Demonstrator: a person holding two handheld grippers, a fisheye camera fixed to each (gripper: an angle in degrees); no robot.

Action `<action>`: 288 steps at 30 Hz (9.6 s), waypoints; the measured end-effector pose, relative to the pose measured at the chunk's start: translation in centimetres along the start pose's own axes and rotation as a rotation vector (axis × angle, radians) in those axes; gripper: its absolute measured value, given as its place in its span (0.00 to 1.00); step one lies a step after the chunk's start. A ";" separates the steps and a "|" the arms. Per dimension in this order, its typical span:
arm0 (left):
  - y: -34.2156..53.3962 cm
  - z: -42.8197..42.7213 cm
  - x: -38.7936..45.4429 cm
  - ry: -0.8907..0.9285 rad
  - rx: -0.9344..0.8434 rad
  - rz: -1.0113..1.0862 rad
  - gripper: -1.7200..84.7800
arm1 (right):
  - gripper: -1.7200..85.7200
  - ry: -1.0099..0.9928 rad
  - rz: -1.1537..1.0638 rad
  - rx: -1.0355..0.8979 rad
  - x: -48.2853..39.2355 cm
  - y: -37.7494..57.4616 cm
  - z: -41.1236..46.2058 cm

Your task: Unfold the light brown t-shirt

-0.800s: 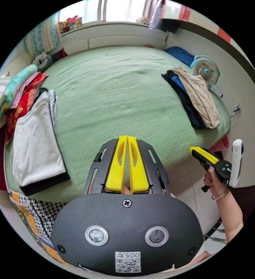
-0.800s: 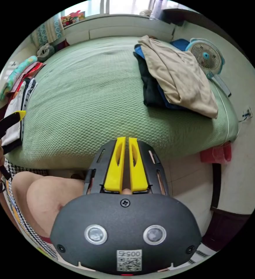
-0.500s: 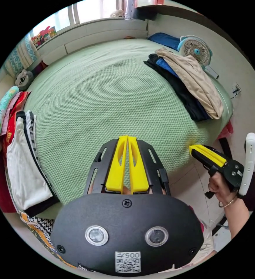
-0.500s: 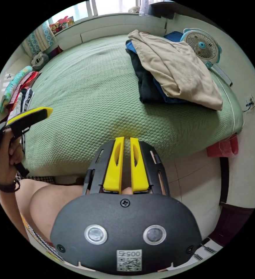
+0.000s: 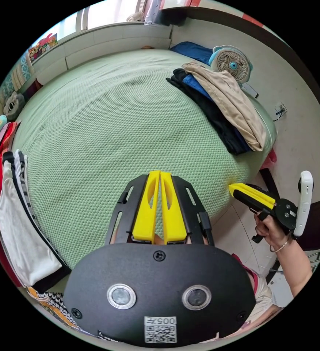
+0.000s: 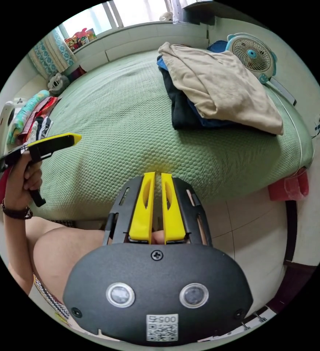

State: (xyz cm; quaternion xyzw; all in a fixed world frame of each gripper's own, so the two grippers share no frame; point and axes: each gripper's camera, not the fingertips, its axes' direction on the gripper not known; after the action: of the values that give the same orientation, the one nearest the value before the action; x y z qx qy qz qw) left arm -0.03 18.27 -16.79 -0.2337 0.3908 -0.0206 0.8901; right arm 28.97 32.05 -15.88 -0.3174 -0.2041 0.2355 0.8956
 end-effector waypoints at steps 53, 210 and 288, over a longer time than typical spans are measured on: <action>-0.9 9.6 -10.1 0.045 -0.040 -0.039 0.01 | 0.02 0.143 -0.015 0.026 5.5 -15.1 -6.2; 7.6 -11.4 -18.1 -0.168 0.015 -0.338 0.01 | 0.01 -0.168 -0.409 0.094 -35.4 -17.7 1.2; 8.7 -15.9 -35.1 -0.119 0.088 -0.412 0.01 | 0.19 -0.059 -0.701 0.016 -51.7 -13.6 11.7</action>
State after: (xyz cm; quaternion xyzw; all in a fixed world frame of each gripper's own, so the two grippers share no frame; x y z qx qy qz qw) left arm -36.85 27.35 -5.72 -0.2703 0.2805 -0.2052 0.8979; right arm -14.76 -0.28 -9.68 -0.2138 -0.3245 -0.0757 0.9183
